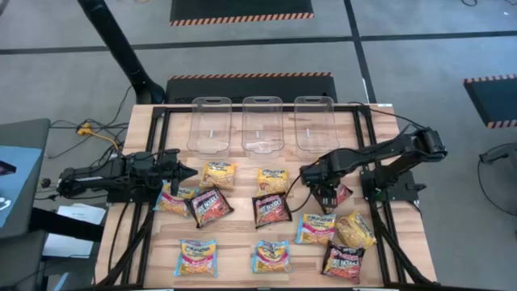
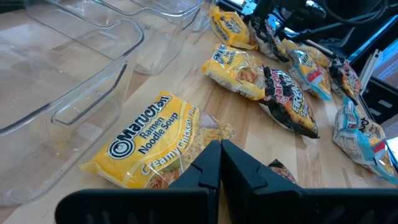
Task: Sort Maruchan noodles
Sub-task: Put the black noodle pack into the right transparent bin
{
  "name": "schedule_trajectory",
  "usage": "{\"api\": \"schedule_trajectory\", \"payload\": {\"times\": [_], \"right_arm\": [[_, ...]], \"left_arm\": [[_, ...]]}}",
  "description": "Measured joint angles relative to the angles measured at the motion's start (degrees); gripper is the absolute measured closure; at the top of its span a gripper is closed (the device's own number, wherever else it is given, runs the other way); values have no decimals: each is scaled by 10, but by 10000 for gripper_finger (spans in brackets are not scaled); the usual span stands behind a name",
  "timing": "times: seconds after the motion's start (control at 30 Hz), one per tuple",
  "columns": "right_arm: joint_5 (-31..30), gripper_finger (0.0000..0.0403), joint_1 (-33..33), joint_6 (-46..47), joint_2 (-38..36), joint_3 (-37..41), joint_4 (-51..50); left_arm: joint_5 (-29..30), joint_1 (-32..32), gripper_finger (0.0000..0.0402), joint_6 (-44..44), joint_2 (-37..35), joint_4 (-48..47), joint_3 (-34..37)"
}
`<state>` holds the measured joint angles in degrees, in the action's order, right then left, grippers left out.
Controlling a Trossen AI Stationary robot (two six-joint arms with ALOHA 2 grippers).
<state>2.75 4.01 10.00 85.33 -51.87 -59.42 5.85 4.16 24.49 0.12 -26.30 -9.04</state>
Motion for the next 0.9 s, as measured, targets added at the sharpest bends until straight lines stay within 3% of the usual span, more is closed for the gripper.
{"api": "schedule_trajectory", "payload": {"times": [0.27,0.4,0.67,0.9], "right_arm": [[4,201,0,1,74,-3,6],[6,250,0,1,86,-3,0],[6,385,0,2,67,-1,-4],[5,396,2,6,45,0,-3]], "left_arm": [[0,0,401,0,3,-5,0],[0,0,401,0,3,-5,0],[2,0,401,1,3,-3,0],[2,0,401,2,3,-3,0]]}}
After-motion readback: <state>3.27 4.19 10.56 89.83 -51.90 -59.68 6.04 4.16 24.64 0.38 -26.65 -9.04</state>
